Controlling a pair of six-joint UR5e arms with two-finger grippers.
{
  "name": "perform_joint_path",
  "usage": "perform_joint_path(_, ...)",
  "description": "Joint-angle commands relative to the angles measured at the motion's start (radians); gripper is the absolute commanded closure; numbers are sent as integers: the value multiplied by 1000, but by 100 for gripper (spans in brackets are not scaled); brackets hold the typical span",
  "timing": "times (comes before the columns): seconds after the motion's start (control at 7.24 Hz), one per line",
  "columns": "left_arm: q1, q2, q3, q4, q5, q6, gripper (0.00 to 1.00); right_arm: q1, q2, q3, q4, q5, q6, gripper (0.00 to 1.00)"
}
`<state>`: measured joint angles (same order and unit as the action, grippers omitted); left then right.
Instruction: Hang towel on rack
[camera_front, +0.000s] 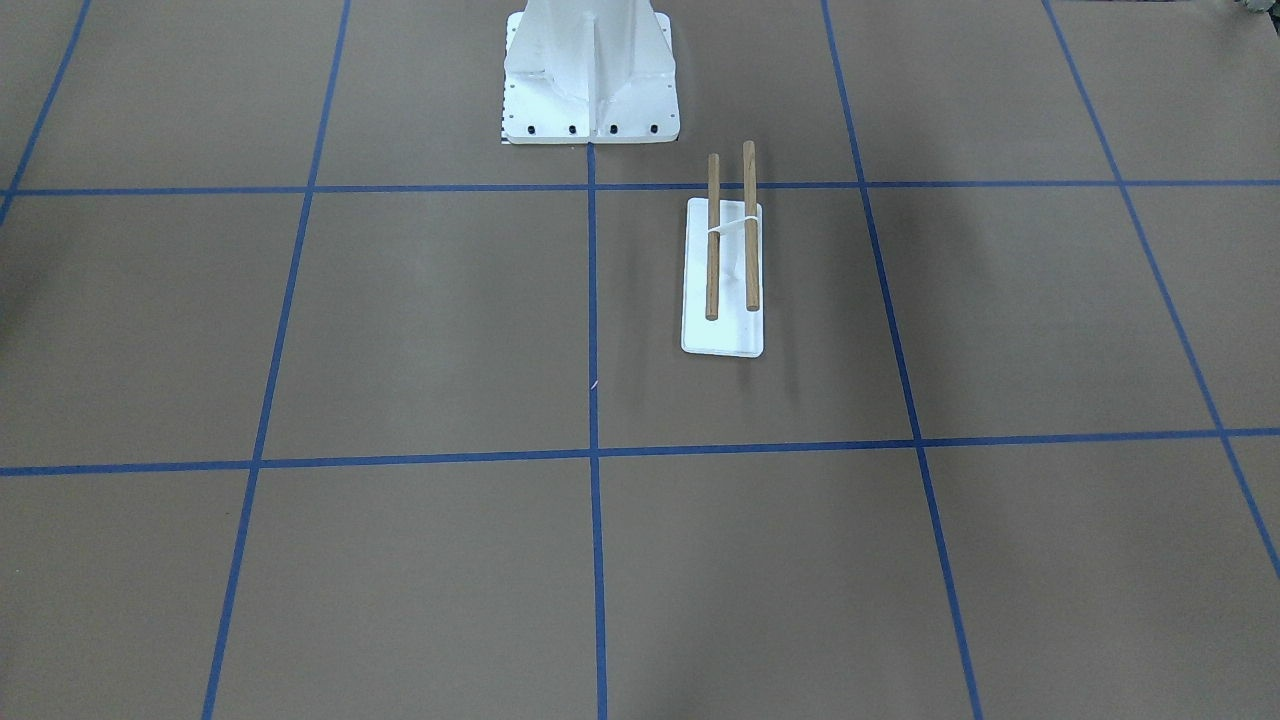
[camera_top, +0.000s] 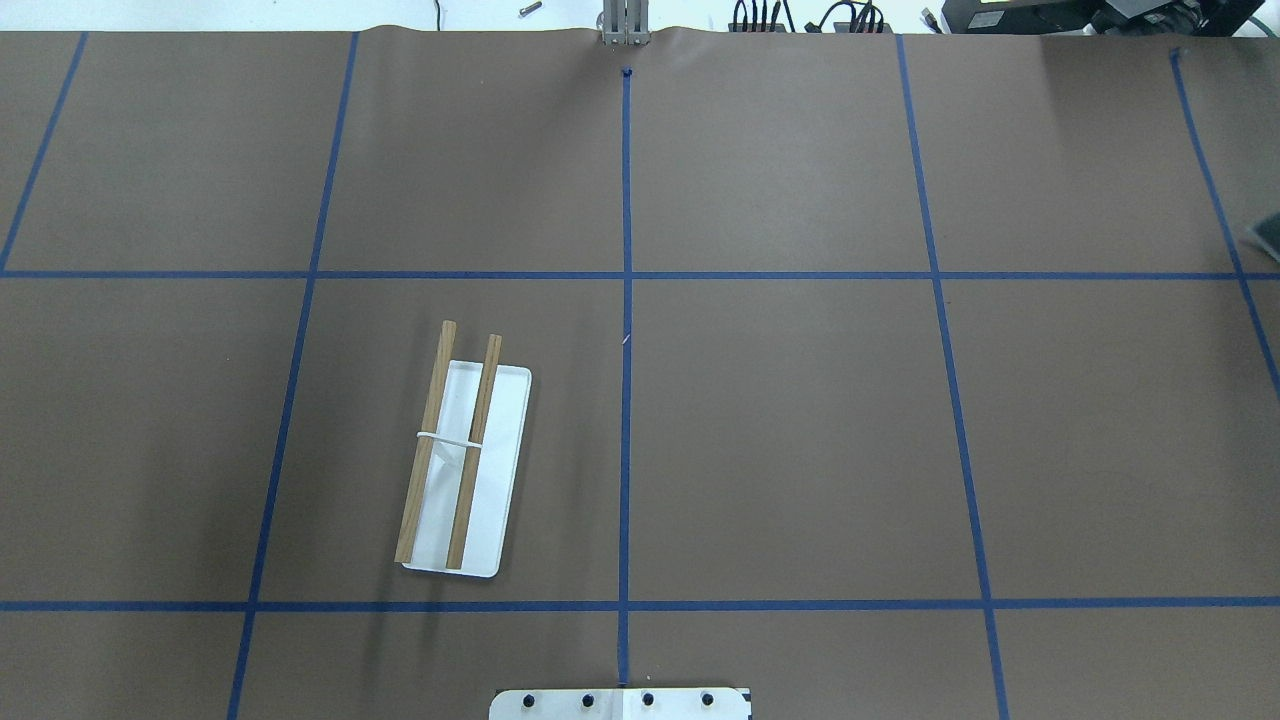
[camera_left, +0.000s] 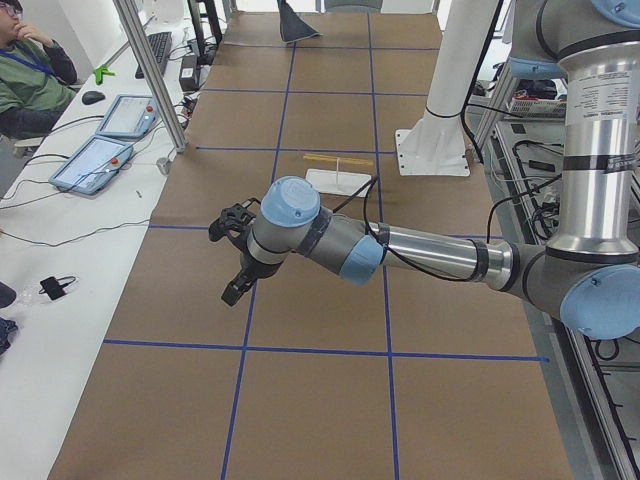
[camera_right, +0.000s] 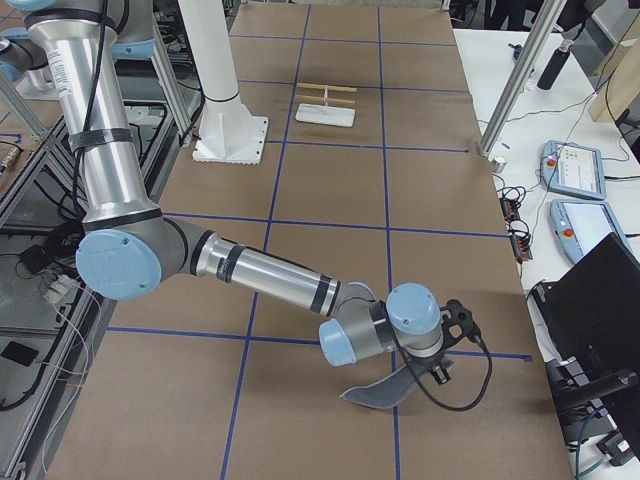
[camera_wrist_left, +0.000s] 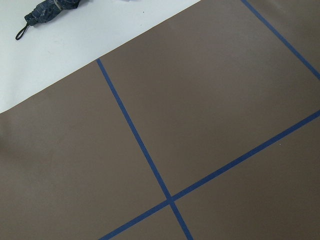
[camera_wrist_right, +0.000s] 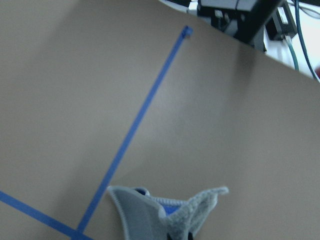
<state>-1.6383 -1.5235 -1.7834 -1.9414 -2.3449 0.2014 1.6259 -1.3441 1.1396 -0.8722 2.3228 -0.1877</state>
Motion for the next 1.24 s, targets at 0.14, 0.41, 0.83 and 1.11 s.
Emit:
perform_joint_path(0.14,11,-12,-7,-50,-1,-36,2,-145,17,321,10,130,303,100)
perform_joint_path(0.41,101,-62,-11,-56,-1,-192,2,-242,3,515,12,122,500,100)
perform_joint_path(0.83,282,-241,-19,-158,-2,-725,2,-479,32,766,9,-68,884,100)
perform_joint_path(1.11,412,-396,-1,-153,9,-1108,2,-706,96,813,2,-361,962,100)
